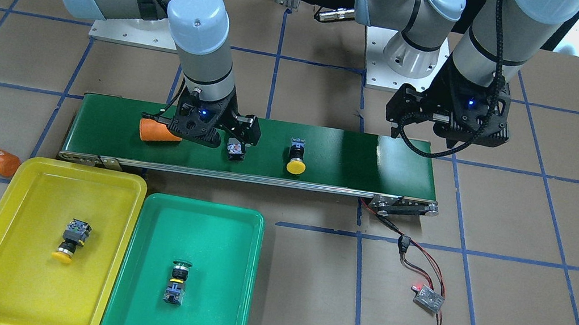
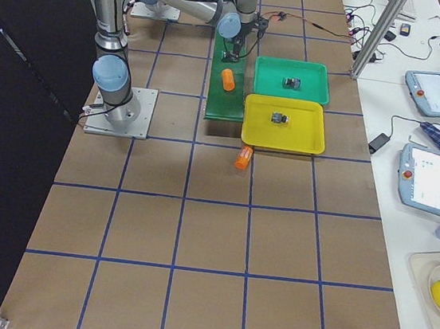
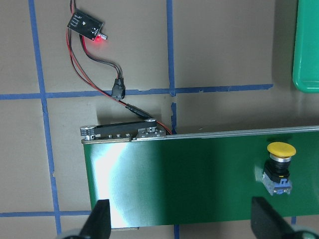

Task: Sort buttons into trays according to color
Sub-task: 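Carry the green-capped button into the green tray with the right gripper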

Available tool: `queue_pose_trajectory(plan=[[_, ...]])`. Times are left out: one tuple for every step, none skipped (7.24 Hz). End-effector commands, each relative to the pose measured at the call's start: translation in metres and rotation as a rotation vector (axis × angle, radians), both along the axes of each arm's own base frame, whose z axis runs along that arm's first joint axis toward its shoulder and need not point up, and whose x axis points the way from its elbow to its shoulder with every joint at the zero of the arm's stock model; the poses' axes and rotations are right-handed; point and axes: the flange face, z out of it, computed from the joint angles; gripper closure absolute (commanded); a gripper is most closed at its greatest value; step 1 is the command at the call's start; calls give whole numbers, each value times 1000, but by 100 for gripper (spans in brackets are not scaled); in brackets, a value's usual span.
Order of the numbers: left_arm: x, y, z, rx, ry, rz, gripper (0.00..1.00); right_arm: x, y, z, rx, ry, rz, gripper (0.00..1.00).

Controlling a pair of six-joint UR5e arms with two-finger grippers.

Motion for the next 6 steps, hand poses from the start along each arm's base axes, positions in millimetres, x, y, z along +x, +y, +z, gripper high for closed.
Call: queue_pose_trajectory(plan=[[0, 0, 1, -2, 0, -1, 0, 3, 9, -33, 70, 12, 3, 0], [0, 0, 1, -4, 0, -1, 0, 1, 11, -41, 84, 27, 3, 0], [0, 0, 1, -4, 0, -3, 0, -1, 14, -46, 101, 38, 6, 8], [0, -1, 3, -7, 1, -1, 0, -1, 16, -49, 108, 42, 6, 50], [0, 0, 1, -4, 0, -3, 0, -3, 19, -49, 126, 49, 6, 100], [0, -1, 3, -7, 0, -3, 0, -6, 15, -42, 126, 67, 18, 100]])
